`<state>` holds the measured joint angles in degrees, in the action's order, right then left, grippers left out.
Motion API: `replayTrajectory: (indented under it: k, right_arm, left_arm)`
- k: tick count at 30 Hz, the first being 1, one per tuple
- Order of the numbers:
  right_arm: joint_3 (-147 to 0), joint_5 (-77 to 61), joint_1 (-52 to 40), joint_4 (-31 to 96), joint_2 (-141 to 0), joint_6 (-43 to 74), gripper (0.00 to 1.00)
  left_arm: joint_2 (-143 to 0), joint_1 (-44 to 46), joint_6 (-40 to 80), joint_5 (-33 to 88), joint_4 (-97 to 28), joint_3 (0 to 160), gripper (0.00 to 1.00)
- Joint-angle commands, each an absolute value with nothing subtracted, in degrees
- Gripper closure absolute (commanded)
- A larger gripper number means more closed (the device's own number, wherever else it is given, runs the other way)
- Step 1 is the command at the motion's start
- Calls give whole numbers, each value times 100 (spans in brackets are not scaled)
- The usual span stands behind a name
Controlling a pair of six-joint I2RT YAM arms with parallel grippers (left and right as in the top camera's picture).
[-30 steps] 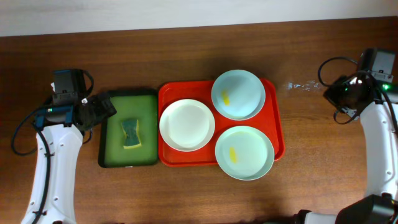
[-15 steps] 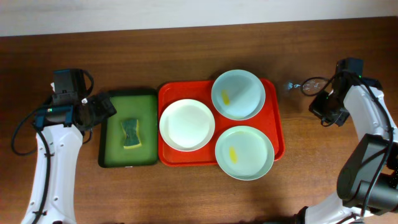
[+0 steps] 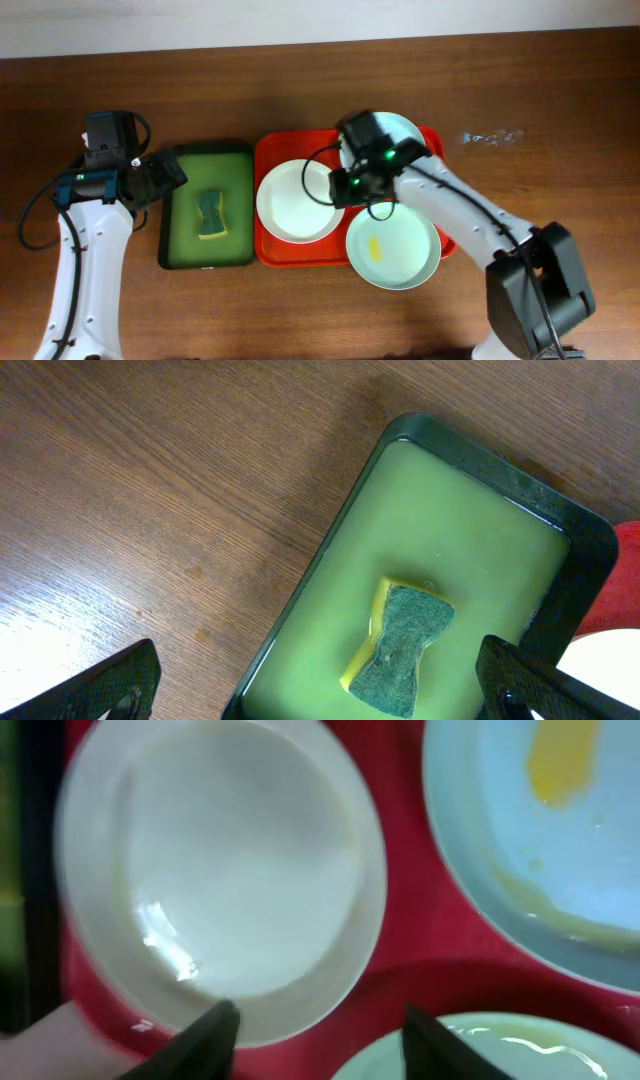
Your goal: Clean dirty plates on tray and stack at the side
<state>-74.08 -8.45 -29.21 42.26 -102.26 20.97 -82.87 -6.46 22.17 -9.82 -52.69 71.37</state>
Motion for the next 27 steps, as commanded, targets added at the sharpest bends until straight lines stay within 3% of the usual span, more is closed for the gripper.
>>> replayTrajectory:
  k: [1, 2, 3, 4, 7, 20, 22, 23, 27]
  right_arm:
    - [-7494, 189, -3382, 4051, -10077, 2753, 2]
    - [-7494, 200, -3439, 4003, -10077, 2751, 1]
    - [-7491, 220, -3413, 4025, -10077, 2753, 26]
    - [-7489, 224, -3404, 4023, -10095, 2764, 59]
    - [-7478, 628, -3404, 4150, -10294, 3684, 62]
    - [-7478, 622, -3406, 3782, -11391, 3695, 80]
    - [-7481, 454, -3411, 3599, -11474, 3695, 87]
    - [-7481, 454, -3411, 3570, -11469, 3693, 96]
    - [-7843, 456, -3400, 4010, -11004, 3688, 96]
  left_arm:
    - [-8215, -676, 2292, -985, -5258, 7205, 1]
    - [-8215, -676, 2292, -985, -5258, 7205, 1]
    - [-8215, -676, 2292, -985, -5258, 7205, 1]
    - [-8215, -676, 2292, -985, -5258, 7205, 1]
    - [-8215, -676, 2292, -985, -5258, 7205, 1]
    - [-8215, -676, 2292, -985, -5258, 7205, 1]
    - [-8215, -676, 2292, -985, -5258, 7205, 1]
    - [-8215, -676, 2292, -985, -5258, 7205, 1]
    - [-8215, -676, 2292, -985, -5258, 7205, 1]
